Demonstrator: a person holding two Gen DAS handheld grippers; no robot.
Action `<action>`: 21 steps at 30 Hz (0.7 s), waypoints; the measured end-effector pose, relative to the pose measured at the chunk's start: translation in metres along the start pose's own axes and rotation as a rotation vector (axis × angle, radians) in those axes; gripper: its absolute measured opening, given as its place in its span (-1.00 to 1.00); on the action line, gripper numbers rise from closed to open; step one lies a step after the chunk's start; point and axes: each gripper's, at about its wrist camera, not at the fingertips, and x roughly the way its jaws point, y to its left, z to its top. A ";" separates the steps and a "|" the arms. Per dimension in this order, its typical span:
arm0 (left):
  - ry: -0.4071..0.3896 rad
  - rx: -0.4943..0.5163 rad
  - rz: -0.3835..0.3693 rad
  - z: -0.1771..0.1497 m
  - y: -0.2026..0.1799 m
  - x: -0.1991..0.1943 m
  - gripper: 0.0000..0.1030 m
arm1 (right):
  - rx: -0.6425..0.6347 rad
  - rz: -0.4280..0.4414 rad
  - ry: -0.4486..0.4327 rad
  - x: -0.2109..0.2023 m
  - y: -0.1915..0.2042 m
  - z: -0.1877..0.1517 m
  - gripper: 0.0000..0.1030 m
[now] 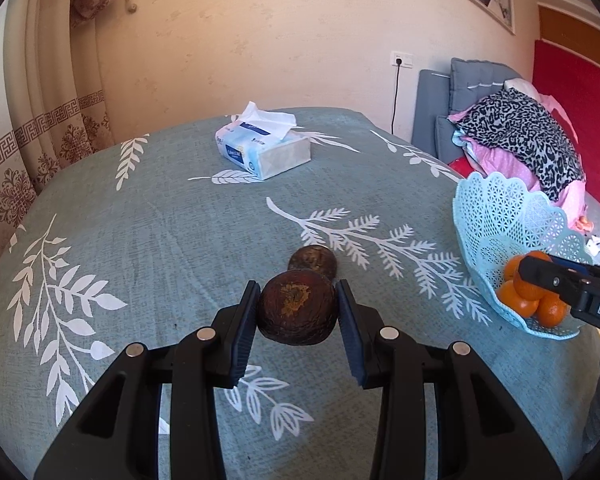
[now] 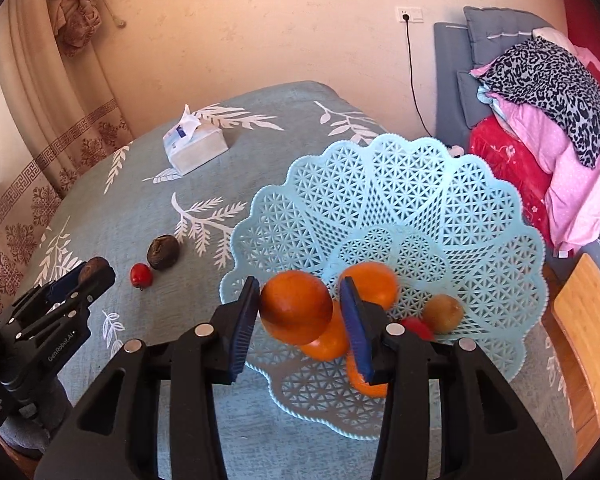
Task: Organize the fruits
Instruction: 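Carry the orange into the basket and open the right gripper while the left gripper holds the kiwi, then lower the brown kiwi into the basket and open the left gripper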
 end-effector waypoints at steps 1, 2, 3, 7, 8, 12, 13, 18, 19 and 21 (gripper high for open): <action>0.001 0.003 -0.001 0.000 -0.002 0.000 -0.24 | 0.000 0.001 -0.004 -0.001 -0.001 0.000 -0.16; 0.002 0.006 -0.001 -0.001 -0.003 0.000 -0.24 | 0.001 0.004 -0.010 -0.003 -0.003 0.000 -0.16; 0.003 0.010 -0.001 -0.001 -0.006 -0.001 -0.24 | 0.001 0.002 -0.016 -0.005 -0.003 0.000 -0.16; 0.012 0.018 -0.004 -0.002 -0.014 -0.001 -0.24 | -0.011 -0.007 -0.047 -0.013 -0.008 -0.002 -0.16; 0.014 0.019 -0.006 -0.002 -0.016 -0.001 -0.24 | -0.005 -0.006 -0.055 -0.016 -0.011 -0.002 -0.16; 0.022 0.030 -0.021 -0.001 -0.029 -0.001 -0.24 | 0.015 -0.028 -0.087 -0.023 -0.025 -0.001 -0.16; 0.023 0.034 -0.025 -0.001 -0.032 -0.001 -0.24 | 0.020 -0.032 -0.091 -0.024 -0.028 -0.001 -0.16; 0.025 0.068 -0.045 0.004 -0.055 0.000 -0.24 | 0.049 -0.038 -0.102 -0.026 -0.048 -0.002 -0.16; 0.023 0.075 -0.049 0.005 -0.060 -0.001 -0.24 | 0.053 -0.048 -0.103 -0.026 -0.052 -0.003 -0.16; 0.019 0.091 -0.058 0.008 -0.070 -0.001 -0.24 | 0.061 -0.071 -0.099 -0.025 -0.059 -0.005 -0.16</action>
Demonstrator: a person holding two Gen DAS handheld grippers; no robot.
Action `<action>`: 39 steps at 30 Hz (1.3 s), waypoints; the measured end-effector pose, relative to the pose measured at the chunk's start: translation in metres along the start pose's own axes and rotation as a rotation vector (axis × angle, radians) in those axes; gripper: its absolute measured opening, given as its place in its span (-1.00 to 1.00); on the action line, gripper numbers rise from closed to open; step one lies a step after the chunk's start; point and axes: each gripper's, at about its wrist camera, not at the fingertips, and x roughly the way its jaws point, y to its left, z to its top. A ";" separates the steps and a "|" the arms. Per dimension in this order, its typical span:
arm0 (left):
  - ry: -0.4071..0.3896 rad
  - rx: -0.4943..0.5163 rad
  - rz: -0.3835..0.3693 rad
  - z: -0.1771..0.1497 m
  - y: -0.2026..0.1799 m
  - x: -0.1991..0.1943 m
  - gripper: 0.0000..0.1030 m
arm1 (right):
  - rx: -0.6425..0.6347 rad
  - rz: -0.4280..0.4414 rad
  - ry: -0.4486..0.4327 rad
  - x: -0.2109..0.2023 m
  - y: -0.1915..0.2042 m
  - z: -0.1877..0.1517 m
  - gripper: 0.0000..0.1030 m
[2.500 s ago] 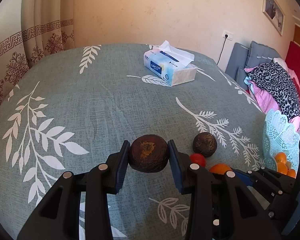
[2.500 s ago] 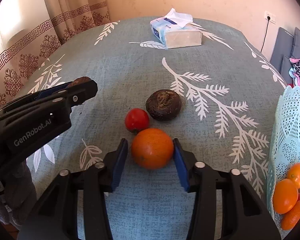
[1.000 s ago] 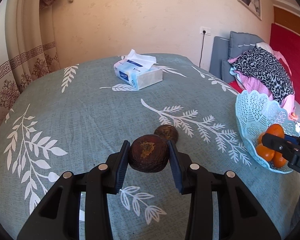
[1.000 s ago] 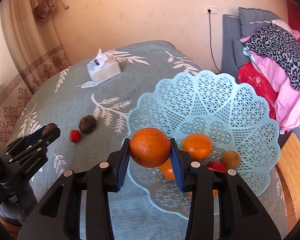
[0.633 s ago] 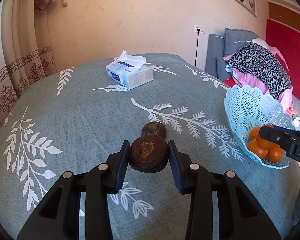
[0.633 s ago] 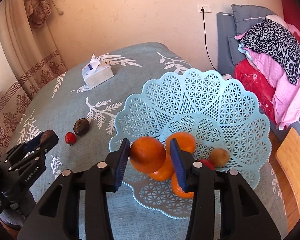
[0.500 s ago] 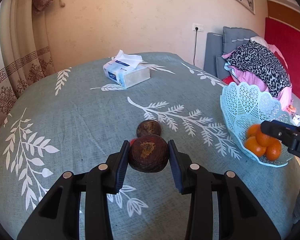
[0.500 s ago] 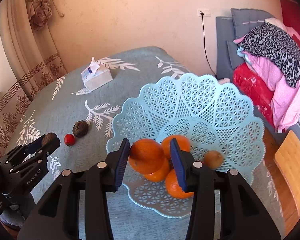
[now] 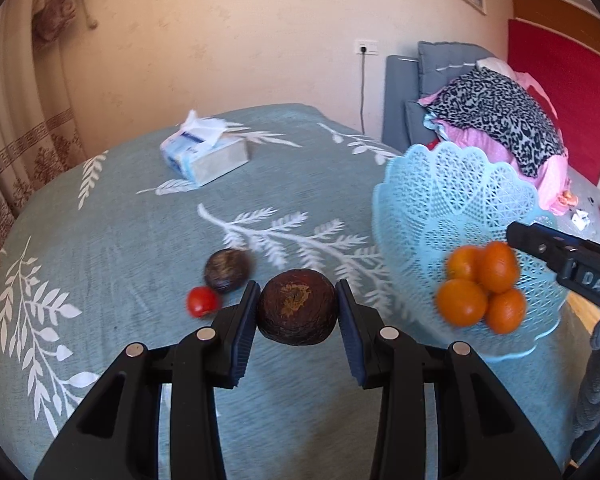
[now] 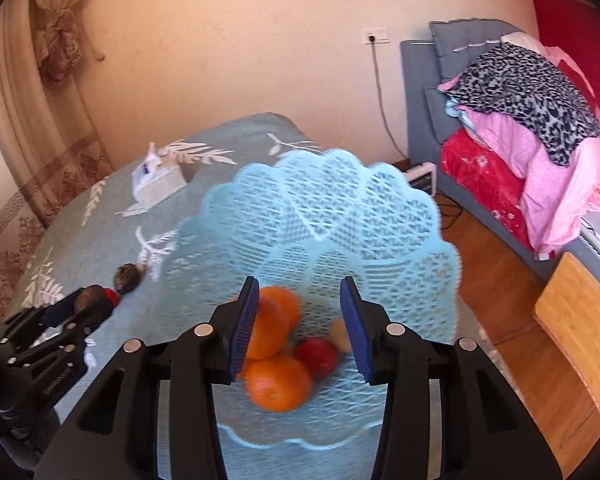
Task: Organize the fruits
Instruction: 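Lower the brown kiwi into the basket and open the left gripper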
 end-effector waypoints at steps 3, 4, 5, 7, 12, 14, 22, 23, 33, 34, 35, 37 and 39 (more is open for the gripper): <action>-0.006 0.019 -0.014 0.005 -0.014 0.001 -0.24 | 0.021 -0.010 0.013 0.003 -0.011 -0.001 -0.16; -0.006 0.026 -0.019 0.006 -0.017 0.002 -0.24 | 0.027 -0.011 0.015 0.003 -0.014 -0.002 -0.16; -0.007 0.032 -0.023 0.007 -0.021 0.003 -0.24 | 0.031 -0.012 0.014 0.003 -0.017 -0.002 -0.16; -0.009 0.046 -0.034 0.011 -0.029 0.005 -0.24 | 0.035 -0.010 0.013 0.002 -0.020 -0.002 -0.16; -0.012 0.065 -0.054 0.018 -0.043 0.009 -0.24 | 0.026 -0.007 0.005 -0.002 -0.019 -0.001 -0.16; -0.010 0.068 -0.063 0.021 -0.047 0.011 -0.24 | 0.000 -0.028 -0.007 -0.003 -0.014 -0.001 -0.16; -0.004 0.080 -0.103 0.029 -0.057 0.022 -0.24 | -0.056 -0.080 -0.028 -0.008 -0.006 -0.002 -0.15; -0.005 0.084 -0.111 0.031 -0.060 0.023 -0.24 | -0.059 -0.086 -0.031 -0.009 -0.006 -0.001 -0.15; 0.015 0.103 -0.159 0.032 -0.076 0.031 -0.23 | -0.054 -0.112 -0.042 -0.012 -0.013 0.000 -0.15; 0.014 0.104 -0.159 0.032 -0.077 0.031 -0.17 | -0.053 -0.113 -0.041 -0.012 -0.013 0.001 -0.15; 0.013 0.103 -0.159 0.032 -0.077 0.030 -0.11 | -0.053 -0.113 -0.042 -0.013 -0.013 0.000 -0.15; 0.006 0.096 -0.155 0.033 -0.076 0.029 0.03 | -0.053 -0.112 -0.042 -0.013 -0.012 0.001 -0.15; 0.006 0.089 -0.154 0.033 -0.073 0.028 0.03 | -0.055 -0.111 -0.043 -0.013 -0.012 0.001 -0.15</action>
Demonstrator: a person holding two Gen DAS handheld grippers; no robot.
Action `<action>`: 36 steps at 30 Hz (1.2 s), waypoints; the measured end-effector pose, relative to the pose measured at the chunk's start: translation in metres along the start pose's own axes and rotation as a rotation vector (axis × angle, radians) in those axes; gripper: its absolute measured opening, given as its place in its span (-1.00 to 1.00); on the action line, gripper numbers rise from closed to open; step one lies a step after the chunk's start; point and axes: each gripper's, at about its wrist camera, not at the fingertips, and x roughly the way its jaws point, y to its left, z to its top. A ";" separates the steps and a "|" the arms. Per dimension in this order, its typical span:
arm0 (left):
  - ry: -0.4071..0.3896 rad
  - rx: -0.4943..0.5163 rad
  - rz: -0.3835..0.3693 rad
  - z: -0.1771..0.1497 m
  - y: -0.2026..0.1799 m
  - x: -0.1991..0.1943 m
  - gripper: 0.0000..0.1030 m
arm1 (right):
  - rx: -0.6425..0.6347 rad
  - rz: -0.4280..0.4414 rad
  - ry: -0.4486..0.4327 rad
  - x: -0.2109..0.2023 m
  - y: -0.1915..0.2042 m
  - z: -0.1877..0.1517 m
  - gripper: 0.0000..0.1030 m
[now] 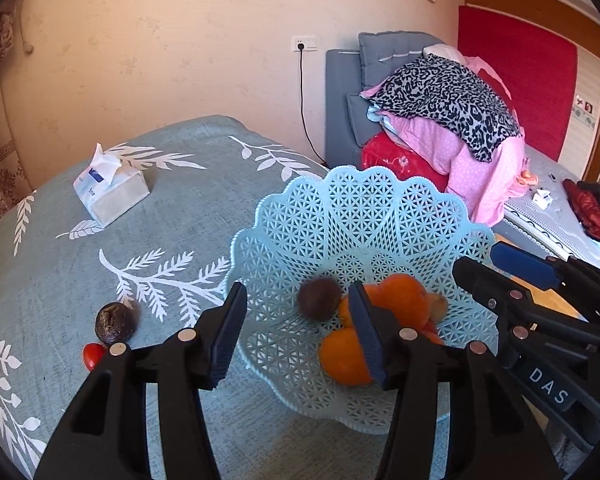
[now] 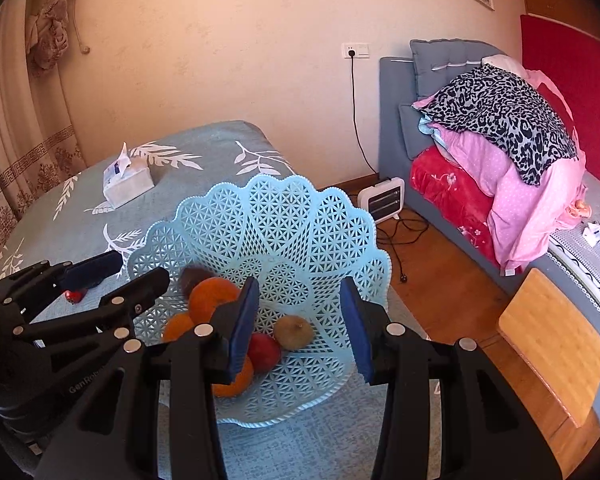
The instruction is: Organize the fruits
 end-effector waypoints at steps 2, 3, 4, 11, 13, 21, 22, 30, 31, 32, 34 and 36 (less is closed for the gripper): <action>-0.001 -0.009 0.005 0.000 0.003 -0.001 0.05 | -0.002 0.002 0.001 0.000 0.001 0.000 -0.15; -0.001 -0.012 0.007 0.001 0.004 -0.002 0.08 | -0.004 0.001 0.000 0.000 0.002 0.000 -0.15; -0.003 -0.018 0.011 0.000 0.007 -0.002 0.12 | -0.005 0.001 0.000 0.000 0.003 0.000 -0.15; -0.005 -0.047 0.029 -0.001 0.017 -0.007 0.34 | -0.013 0.005 0.003 0.000 0.009 0.000 -0.15; -0.003 -0.054 0.031 -0.002 0.020 -0.008 0.37 | -0.014 0.006 0.003 0.000 0.011 0.000 -0.15; -0.008 -0.078 0.054 -0.006 0.031 -0.011 0.59 | -0.021 0.014 0.008 0.000 0.018 0.000 -0.12; -0.008 -0.081 0.057 -0.006 0.033 -0.012 0.59 | -0.022 0.015 0.008 0.001 0.019 0.001 -0.10; -0.008 -0.114 0.084 -0.010 0.048 -0.015 0.62 | -0.026 0.042 -0.003 -0.003 0.027 0.001 0.12; -0.008 -0.117 0.088 -0.010 0.051 -0.016 0.65 | -0.029 0.048 -0.002 -0.003 0.029 0.001 0.12; -0.008 -0.121 0.093 -0.011 0.053 -0.016 0.67 | -0.033 0.054 -0.001 -0.003 0.032 0.000 0.12; -0.009 -0.128 0.101 -0.013 0.058 -0.017 0.68 | -0.039 0.066 0.002 -0.002 0.036 0.000 0.12; -0.008 -0.134 0.106 -0.015 0.062 -0.018 0.68 | -0.045 0.082 0.007 -0.002 0.041 -0.001 0.12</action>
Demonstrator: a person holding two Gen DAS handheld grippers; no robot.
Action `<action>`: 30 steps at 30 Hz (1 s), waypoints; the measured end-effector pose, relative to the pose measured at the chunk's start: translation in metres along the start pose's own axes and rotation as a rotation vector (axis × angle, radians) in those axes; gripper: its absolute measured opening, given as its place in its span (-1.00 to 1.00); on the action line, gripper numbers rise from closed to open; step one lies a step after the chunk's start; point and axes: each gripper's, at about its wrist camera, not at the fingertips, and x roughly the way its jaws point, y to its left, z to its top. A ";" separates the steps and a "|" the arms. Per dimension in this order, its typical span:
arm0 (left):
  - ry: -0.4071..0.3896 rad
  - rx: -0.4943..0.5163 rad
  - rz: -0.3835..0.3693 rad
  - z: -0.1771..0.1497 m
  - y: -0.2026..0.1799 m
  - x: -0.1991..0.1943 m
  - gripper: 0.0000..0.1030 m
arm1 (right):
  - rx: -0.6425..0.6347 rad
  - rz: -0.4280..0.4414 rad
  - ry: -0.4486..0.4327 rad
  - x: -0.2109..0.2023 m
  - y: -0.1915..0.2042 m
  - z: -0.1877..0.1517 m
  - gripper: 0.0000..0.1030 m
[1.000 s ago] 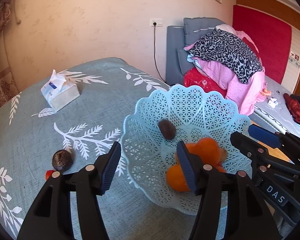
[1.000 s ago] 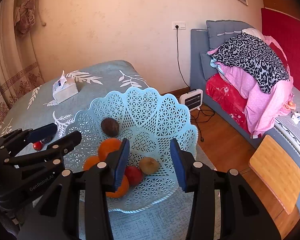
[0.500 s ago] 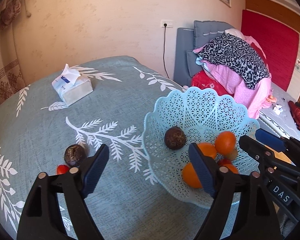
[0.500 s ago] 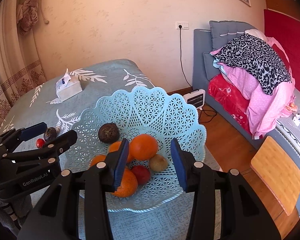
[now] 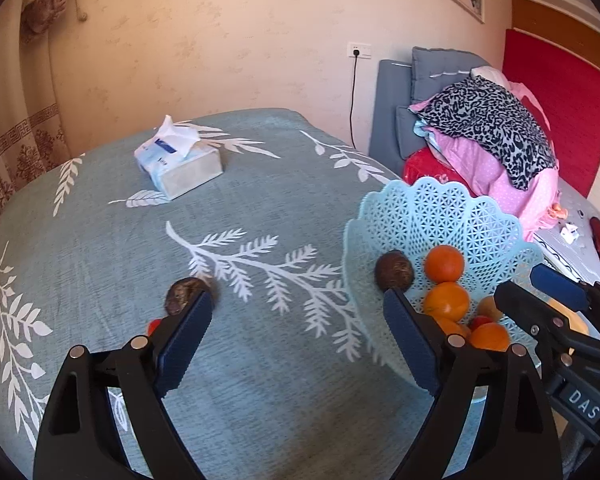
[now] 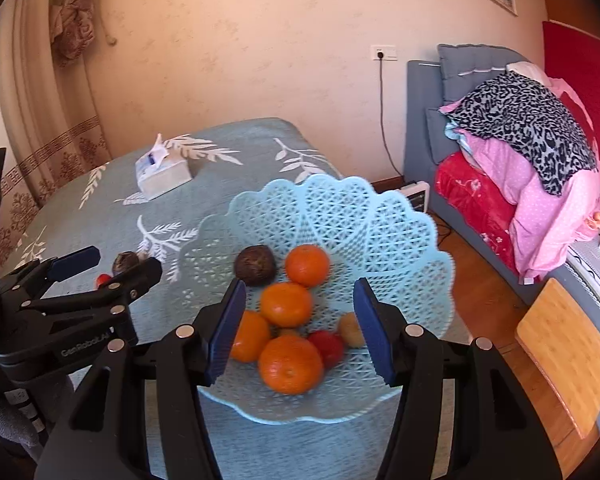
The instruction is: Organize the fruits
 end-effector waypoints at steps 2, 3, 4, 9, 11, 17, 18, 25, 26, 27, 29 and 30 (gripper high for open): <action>-0.001 -0.005 0.008 -0.001 0.005 -0.001 0.68 | -0.006 0.010 0.003 0.001 0.005 0.000 0.12; -0.001 -0.007 0.010 -0.001 0.007 -0.001 0.68 | -0.009 0.015 0.003 0.001 0.008 0.000 0.12; -0.002 -0.009 0.013 -0.001 0.009 -0.001 0.68 | -0.011 0.018 0.004 0.001 0.010 0.000 0.12; -0.005 -0.036 0.038 -0.003 0.029 -0.003 0.68 | -0.027 0.052 0.008 0.001 0.024 -0.002 0.12; -0.004 -0.045 0.050 -0.004 0.037 -0.004 0.68 | -0.031 0.073 0.012 0.002 0.030 -0.002 0.12; 0.015 -0.061 0.089 -0.015 0.065 -0.004 0.68 | -0.064 0.116 0.027 0.004 0.050 -0.007 0.12; 0.020 -0.066 0.094 -0.017 0.070 -0.004 0.68 | -0.069 0.124 0.031 0.005 0.053 -0.008 0.12; 0.066 -0.108 0.093 -0.027 0.094 0.003 0.68 | -0.111 0.166 0.051 0.010 0.075 -0.015 0.12; 0.074 -0.115 0.088 -0.027 0.096 0.005 0.66 | -0.115 0.172 0.053 0.010 0.077 -0.016 0.12; 0.079 -0.116 0.084 -0.028 0.097 0.007 0.63 | -0.118 0.176 0.055 0.010 0.079 -0.016 0.12; 0.092 -0.113 0.076 -0.029 0.098 0.011 0.58 | -0.127 0.183 0.058 0.010 0.082 -0.018 0.12; 0.104 -0.110 0.071 -0.030 0.098 0.015 0.53 | -0.130 0.186 0.059 0.011 0.084 -0.018 0.12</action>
